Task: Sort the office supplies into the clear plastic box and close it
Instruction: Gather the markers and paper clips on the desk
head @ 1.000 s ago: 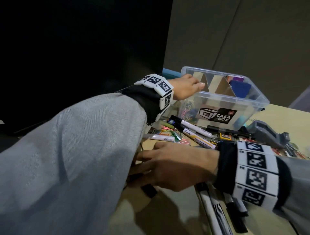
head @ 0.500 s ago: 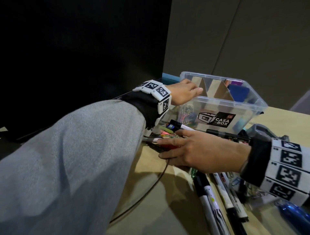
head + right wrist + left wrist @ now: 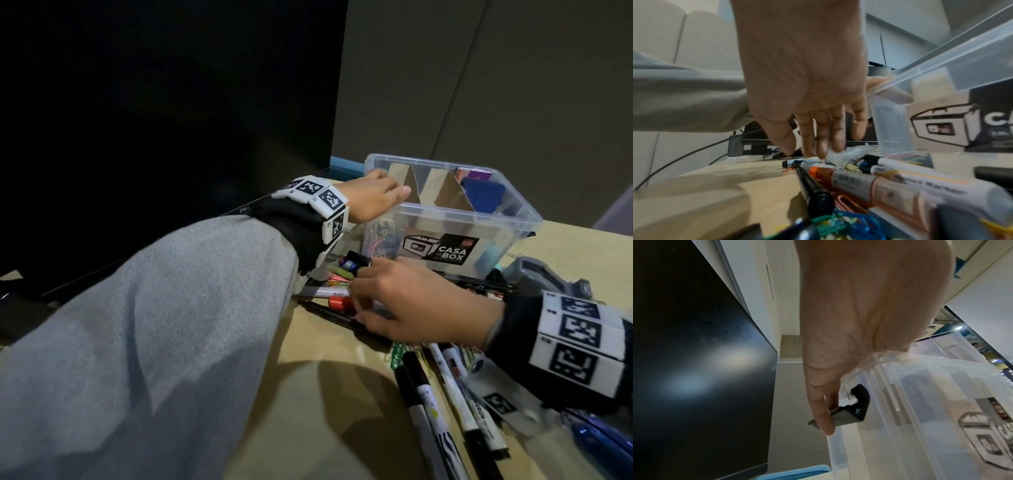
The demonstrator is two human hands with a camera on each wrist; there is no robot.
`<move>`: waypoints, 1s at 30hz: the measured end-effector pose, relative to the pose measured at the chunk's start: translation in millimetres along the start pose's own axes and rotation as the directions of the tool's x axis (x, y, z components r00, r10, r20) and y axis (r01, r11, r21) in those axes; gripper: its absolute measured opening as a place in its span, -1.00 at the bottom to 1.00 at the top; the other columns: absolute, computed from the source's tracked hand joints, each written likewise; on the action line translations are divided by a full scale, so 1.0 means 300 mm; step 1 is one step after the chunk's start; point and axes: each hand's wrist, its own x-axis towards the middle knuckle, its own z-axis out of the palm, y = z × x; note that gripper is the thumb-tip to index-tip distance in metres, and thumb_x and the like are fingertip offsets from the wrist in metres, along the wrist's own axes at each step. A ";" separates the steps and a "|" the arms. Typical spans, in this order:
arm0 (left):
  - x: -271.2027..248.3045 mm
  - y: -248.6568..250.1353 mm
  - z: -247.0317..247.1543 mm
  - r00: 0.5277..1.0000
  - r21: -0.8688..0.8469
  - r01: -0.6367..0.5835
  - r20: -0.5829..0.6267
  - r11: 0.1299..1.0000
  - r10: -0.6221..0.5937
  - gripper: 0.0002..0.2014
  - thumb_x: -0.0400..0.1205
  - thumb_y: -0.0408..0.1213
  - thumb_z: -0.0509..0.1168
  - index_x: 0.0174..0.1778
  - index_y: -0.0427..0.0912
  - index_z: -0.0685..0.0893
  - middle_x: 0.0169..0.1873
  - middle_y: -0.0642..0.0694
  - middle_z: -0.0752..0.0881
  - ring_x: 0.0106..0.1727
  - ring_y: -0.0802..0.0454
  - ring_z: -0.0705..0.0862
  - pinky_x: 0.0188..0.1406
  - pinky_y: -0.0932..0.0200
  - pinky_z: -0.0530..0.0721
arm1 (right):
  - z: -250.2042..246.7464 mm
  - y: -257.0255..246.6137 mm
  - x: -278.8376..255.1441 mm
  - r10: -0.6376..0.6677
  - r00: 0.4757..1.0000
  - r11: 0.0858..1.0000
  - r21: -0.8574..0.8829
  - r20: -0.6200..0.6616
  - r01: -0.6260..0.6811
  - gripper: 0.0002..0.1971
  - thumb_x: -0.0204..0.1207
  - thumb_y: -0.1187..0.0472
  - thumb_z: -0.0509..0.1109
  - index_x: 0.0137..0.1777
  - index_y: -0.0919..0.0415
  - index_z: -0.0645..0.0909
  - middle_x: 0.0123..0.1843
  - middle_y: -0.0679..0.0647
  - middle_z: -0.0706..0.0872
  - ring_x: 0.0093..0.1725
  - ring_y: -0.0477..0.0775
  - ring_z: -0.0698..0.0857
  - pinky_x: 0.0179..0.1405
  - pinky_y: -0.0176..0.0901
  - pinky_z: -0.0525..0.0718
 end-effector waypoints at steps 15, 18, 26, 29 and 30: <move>0.007 -0.006 0.008 0.998 -0.034 -0.044 -0.041 0.998 0.042 -0.50 0.82 0.02 -0.11 0.63 -0.13 0.30 0.63 -0.11 0.23 0.60 -0.06 0.30 0.52 0.01 0.28 | -0.023 0.016 0.010 0.211 0.961 0.974 -0.120 0.176 -0.192 -0.69 0.44 -0.08 0.34 0.02 0.12 0.58 -0.20 -0.04 0.62 -0.24 0.04 0.63 -0.28 -0.07 0.73; 0.016 -0.006 -0.002 0.998 0.022 -0.047 -0.037 0.999 0.048 -0.51 0.82 -0.01 -0.13 0.65 -0.11 0.28 0.65 -0.11 0.22 0.66 -0.11 0.19 0.58 -0.04 0.14 | -0.105 0.073 -0.041 0.277 0.954 0.949 -0.190 0.113 -0.253 -0.74 0.54 -0.07 0.28 0.05 0.10 0.52 -0.23 -0.05 0.47 -0.24 0.06 0.50 -0.30 -0.12 0.51; 0.040 -0.014 -0.039 0.993 0.054 -0.012 -0.117 0.998 0.018 -0.57 0.81 0.04 -0.12 0.58 0.10 0.34 0.54 -0.03 0.43 0.65 -0.06 0.20 0.53 -0.19 0.13 | -0.249 0.268 -0.198 0.473 0.880 0.881 0.004 -0.047 -0.474 -0.84 0.61 0.03 0.25 0.02 0.10 0.54 -0.25 -0.01 0.65 -0.28 0.03 0.65 -0.22 0.02 0.67; 0.061 0.009 -0.056 0.971 -0.140 -0.162 -0.201 0.977 0.132 -0.68 0.81 -0.14 0.03 0.46 0.05 0.50 0.23 0.00 0.67 0.33 0.02 0.59 0.42 -0.07 0.47 | -0.284 0.328 -0.215 0.521 0.848 0.853 0.084 -0.098 -0.515 -0.90 0.66 0.05 0.23 0.02 0.04 0.52 -0.27 -0.08 0.63 -0.31 0.00 0.63 -0.21 0.01 0.66; 0.067 0.015 -0.062 0.966 -0.254 -0.216 -0.195 0.943 0.168 -0.70 0.78 -0.25 0.09 0.41 0.02 0.55 0.21 0.01 0.69 0.30 0.09 0.63 0.40 -0.01 0.54 | -0.296 0.342 -0.215 0.530 0.842 0.848 0.085 -0.103 -0.524 -0.91 0.67 0.06 0.23 0.02 0.03 0.53 -0.28 -0.09 0.61 -0.33 -0.01 0.62 -0.22 0.01 0.66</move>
